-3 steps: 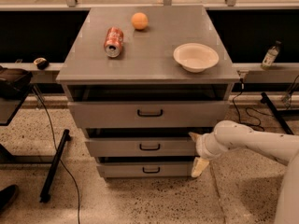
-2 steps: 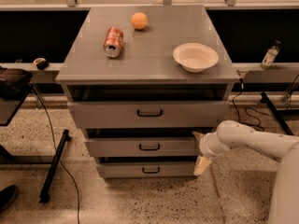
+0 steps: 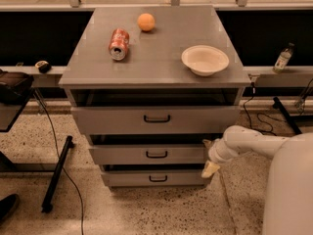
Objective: Open middle drawer
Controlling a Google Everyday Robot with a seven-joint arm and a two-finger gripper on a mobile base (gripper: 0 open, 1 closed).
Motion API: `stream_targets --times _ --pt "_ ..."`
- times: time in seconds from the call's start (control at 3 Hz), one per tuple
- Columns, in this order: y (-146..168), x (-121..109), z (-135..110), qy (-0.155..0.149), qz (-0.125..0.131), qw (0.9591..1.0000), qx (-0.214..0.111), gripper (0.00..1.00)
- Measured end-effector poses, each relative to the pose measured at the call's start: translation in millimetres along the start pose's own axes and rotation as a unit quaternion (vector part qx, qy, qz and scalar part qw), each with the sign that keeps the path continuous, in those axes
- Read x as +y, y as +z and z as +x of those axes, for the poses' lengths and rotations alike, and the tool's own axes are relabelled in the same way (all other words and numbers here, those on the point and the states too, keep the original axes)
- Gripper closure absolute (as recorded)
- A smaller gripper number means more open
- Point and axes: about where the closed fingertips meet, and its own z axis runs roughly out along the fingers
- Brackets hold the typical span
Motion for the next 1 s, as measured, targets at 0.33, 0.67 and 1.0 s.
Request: stream_targets --times 0.33,0.67,1.0 --pt "4.3 -1.2 -9.2 -0.012 -0.007 0.9999 0.009 0.28" --pt "4.5 0.4 -26.9 -0.036 -0.012 0.9991 0.015 0.21" --pt "2.8 8.7 -45.3 -0.065 -0.02 0.9975 0.021 0.23"
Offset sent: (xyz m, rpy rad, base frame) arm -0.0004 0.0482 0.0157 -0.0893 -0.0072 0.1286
